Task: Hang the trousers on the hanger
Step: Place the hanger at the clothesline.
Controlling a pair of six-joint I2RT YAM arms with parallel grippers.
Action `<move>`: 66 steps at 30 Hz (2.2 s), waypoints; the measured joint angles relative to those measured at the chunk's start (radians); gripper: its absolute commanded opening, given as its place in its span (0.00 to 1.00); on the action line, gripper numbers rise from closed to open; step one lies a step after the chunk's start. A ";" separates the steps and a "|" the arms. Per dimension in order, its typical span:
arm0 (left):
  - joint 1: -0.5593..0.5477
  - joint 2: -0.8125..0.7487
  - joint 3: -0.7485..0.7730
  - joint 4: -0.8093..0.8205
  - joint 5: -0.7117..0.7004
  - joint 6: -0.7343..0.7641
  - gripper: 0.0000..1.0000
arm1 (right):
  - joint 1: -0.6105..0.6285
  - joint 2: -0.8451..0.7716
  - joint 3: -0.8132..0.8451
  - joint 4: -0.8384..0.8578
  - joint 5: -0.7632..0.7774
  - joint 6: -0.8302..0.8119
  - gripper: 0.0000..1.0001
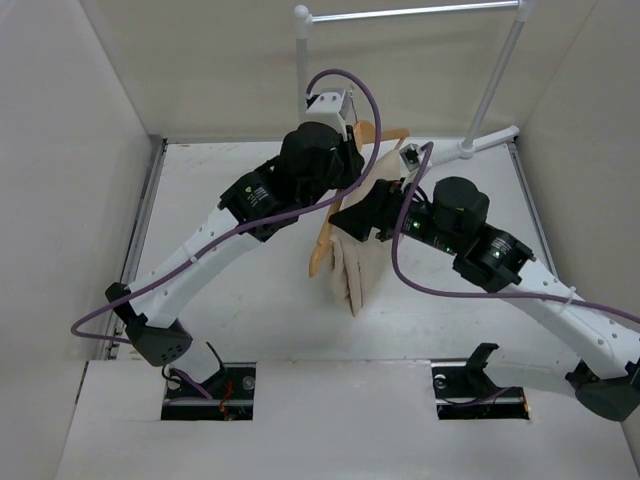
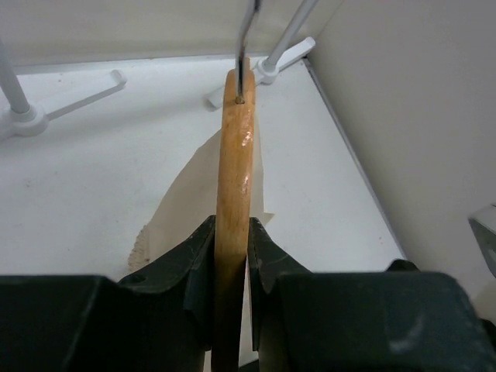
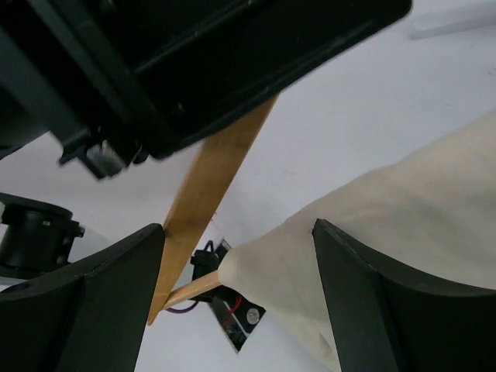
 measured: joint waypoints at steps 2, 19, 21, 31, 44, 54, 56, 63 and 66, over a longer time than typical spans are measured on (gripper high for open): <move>-0.002 0.005 0.000 -0.020 -0.002 0.021 0.00 | 0.002 0.022 0.001 0.012 -0.005 0.000 0.82; -0.041 0.005 -0.048 0.016 -0.037 0.013 0.00 | 0.079 0.066 -0.052 0.181 0.008 0.106 0.52; -0.042 0.003 -0.061 0.025 -0.046 0.018 0.00 | 0.079 0.066 -0.080 0.203 0.012 0.129 0.38; -0.013 -0.051 -0.149 0.110 -0.062 0.003 0.54 | 0.084 0.063 -0.121 0.224 0.031 0.215 0.19; 0.134 -0.310 -0.233 0.268 -0.057 -0.025 1.00 | -0.041 0.066 -0.112 0.205 -0.008 0.236 0.15; 0.355 -0.521 -0.599 0.254 -0.023 -0.137 1.00 | -0.367 0.298 0.170 0.179 -0.097 0.194 0.14; 0.381 -0.544 -0.695 0.242 0.008 -0.173 1.00 | -0.419 0.365 0.242 0.180 -0.107 0.188 0.14; 0.424 -0.625 -0.920 0.189 0.080 -0.238 1.00 | -0.517 0.597 0.486 0.175 -0.156 0.186 0.14; 0.427 -0.674 -0.962 0.182 0.090 -0.251 1.00 | -0.542 0.680 0.580 0.162 -0.179 0.188 0.14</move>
